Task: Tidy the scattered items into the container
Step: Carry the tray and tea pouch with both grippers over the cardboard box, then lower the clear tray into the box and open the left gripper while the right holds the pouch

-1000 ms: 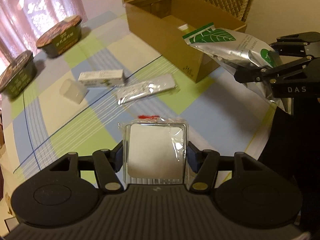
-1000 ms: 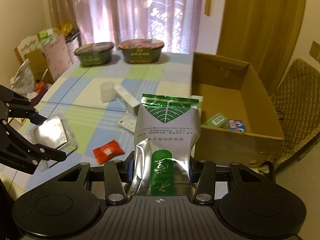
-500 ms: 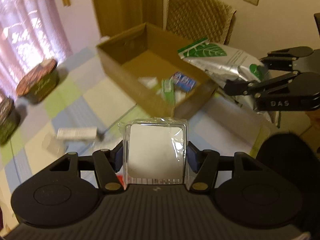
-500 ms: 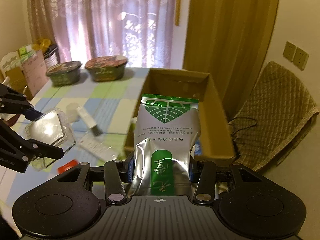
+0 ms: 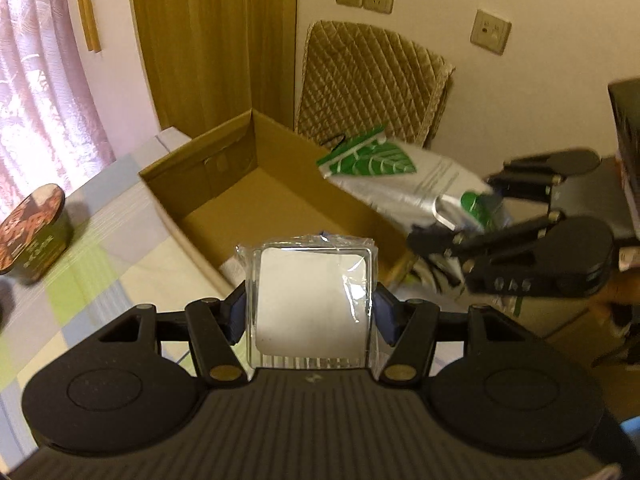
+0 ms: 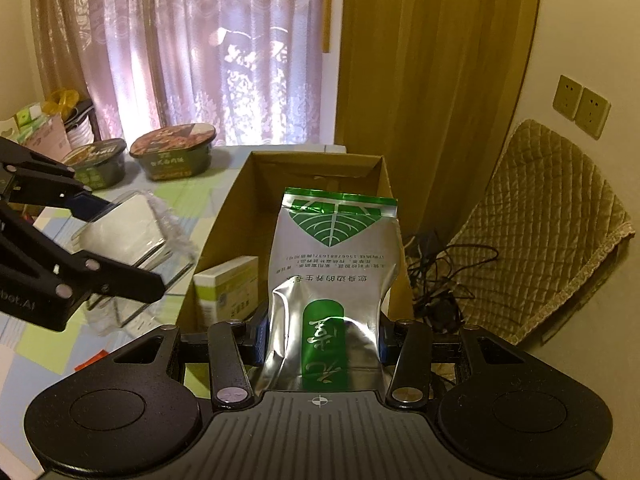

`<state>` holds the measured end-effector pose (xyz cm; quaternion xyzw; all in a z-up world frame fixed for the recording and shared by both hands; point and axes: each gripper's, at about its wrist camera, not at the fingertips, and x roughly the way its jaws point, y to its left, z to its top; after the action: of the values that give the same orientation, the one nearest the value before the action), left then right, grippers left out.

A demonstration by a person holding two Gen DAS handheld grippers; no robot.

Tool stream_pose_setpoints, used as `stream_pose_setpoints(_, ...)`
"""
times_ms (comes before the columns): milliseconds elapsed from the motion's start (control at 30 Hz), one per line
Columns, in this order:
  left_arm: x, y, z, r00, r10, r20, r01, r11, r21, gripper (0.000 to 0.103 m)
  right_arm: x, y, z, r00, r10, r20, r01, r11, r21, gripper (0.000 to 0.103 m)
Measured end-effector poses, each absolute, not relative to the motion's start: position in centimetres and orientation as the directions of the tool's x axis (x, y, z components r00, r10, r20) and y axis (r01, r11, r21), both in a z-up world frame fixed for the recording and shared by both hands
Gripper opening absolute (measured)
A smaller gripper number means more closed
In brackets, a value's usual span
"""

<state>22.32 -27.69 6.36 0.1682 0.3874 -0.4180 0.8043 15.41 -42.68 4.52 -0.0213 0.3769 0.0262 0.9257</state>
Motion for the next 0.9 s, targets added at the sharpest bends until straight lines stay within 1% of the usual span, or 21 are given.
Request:
stream_pose_setpoints(167,24.2,-29.1,5.5,0.324,-0.557,-0.765,0.792,0.601,-0.102,0.056,16.8,-43.3,3.8,0.706,0.032,-0.707,-0.061,0.998,-0.015,0.049)
stream_pose_setpoints(333,25.3,-30.4,4.3,0.305,-0.551,-0.777,0.792,0.6,-0.115,0.056,17.7,-43.7,2.9,0.695,0.034,-0.718,-0.062,0.998,-0.013,0.049)
stream_pose_setpoints(667,26.9,-32.2,1.8,0.285,-0.549,-0.786,0.8,0.588,-0.12,0.057,18.7,-44.9,1.5,0.677,0.03,-0.735,-0.047,0.999,-0.002,0.049)
stream_pose_setpoints(900,27.1,-32.6,1.5,0.289,-0.544,-0.788,0.801,0.587,-0.112,0.057,19.1,-45.0,1.1,0.673,0.036,-0.739,-0.051,0.999,0.002,0.049)
